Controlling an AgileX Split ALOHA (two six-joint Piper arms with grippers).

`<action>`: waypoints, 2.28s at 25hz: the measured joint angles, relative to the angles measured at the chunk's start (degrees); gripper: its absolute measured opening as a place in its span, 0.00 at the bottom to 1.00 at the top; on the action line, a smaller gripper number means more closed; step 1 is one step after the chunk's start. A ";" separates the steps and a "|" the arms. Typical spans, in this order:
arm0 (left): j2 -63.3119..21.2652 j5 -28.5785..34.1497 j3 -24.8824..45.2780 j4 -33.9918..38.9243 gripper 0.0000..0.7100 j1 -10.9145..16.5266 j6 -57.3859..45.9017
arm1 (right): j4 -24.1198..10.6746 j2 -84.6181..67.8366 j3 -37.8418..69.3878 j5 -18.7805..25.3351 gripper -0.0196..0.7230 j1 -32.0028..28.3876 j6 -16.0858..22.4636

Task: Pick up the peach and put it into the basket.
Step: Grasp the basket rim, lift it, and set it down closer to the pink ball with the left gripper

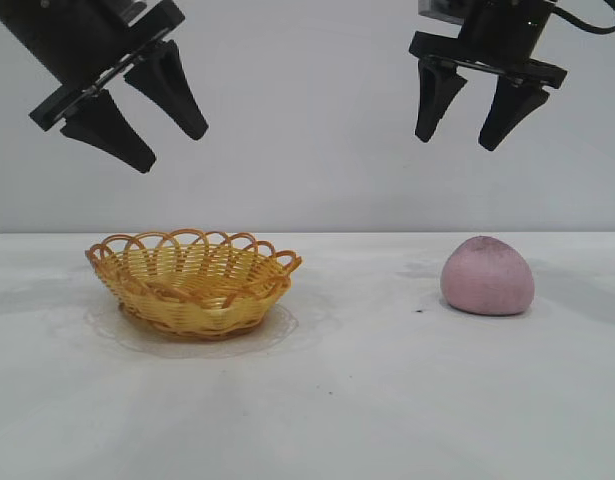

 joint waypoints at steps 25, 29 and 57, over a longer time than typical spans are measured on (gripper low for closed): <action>0.00 8.67 -0.63 22.30 0.68 0.00 0.00 | 0.00 0.00 0.00 0.26 0.74 0.00 0.00; 0.00 11.45 -4.21 27.80 0.68 -0.50 0.00 | 0.00 0.00 0.00 0.41 0.74 0.00 0.00; 22.89 27.90 -30.51 40.85 0.17 -6.35 -4.04 | -0.11 0.00 0.00 2.04 0.74 0.00 0.00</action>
